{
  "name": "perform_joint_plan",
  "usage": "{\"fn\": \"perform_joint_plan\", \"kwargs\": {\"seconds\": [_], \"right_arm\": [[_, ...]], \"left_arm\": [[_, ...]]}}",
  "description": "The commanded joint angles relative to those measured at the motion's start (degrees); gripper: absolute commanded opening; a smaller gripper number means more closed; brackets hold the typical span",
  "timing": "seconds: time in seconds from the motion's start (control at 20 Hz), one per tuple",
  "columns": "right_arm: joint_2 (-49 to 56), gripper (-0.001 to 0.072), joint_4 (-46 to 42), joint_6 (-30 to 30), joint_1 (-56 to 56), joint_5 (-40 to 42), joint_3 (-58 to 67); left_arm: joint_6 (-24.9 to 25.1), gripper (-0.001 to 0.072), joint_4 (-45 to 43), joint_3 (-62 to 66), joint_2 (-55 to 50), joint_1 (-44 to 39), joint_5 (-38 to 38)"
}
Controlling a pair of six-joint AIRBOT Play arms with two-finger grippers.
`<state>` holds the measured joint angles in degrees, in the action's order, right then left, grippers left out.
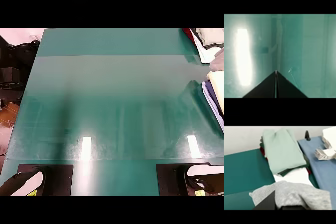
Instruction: Fold the shirts.
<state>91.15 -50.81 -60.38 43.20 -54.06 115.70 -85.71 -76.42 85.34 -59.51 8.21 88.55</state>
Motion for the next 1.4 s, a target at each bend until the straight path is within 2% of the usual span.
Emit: {"fn": "perform_joint_plan", "kwargs": {"seconds": [0.0,0.2,0.45,0.6,0.65,0.7,0.75,0.9,0.95,1.0,1.25,1.35], "right_arm": [[-4.59,0.0009,-0.44,0.28,3.19,-3.80,-5.46],[-8.50,0.0009,-1.66,-0.37,8.48,-13.94,-9.88],[-13.18,0.0011,-20.70,-15.08,13.35,-23.06,-15.65],[-15.34,0.0016,-25.97,-19.52,16.44,-26.12,-20.09],[-15.96,0.0145,-25.55,-19.52,17.81,-26.38,-21.86],[-16.39,0.0453,-25.31,-19.52,18.84,-26.60,-23.43],[-16.87,0.0641,-25.22,-19.58,19.76,-26.84,-25.11],[-18.80,0.0601,-25.24,-22.27,21.42,-27.54,-28.52],[-19.47,0.0520,-25.18,-23.76,21.49,-27.50,-28.65],[-20.20,0.0484,-23.67,-24.57,21.09,-26.95,-28.65],[-24.85,0.0478,-2.56,-24.61,12.87,-23.65,-28.65],[-26.60,0.0478,0.57,-24.61,5.64,-22.29,-28.65]], "left_arm": [[0.04,0.0026,0.37,0.00,0.04,0.00,0.04],[0.20,0.0026,0.39,0.00,0.04,0.00,0.04],[0.33,0.0026,0.46,0.00,0.04,0.00,0.04],[0.70,0.0026,0.46,0.00,0.04,0.00,0.07],[0.70,0.0026,0.46,0.00,0.04,0.00,0.07],[0.70,0.0026,0.46,0.00,0.04,0.00,0.04],[0.70,0.0026,0.46,0.00,0.04,0.00,0.02],[0.70,0.0027,0.46,0.00,0.04,0.00,-0.02],[0.68,0.0027,0.46,0.00,0.04,0.00,-0.22],[0.68,0.0027,0.46,0.00,0.04,0.00,-0.70],[0.42,0.0027,0.63,0.00,0.04,0.00,-1.62],[0.44,0.0027,0.59,0.00,0.04,0.00,-2.27]]}}
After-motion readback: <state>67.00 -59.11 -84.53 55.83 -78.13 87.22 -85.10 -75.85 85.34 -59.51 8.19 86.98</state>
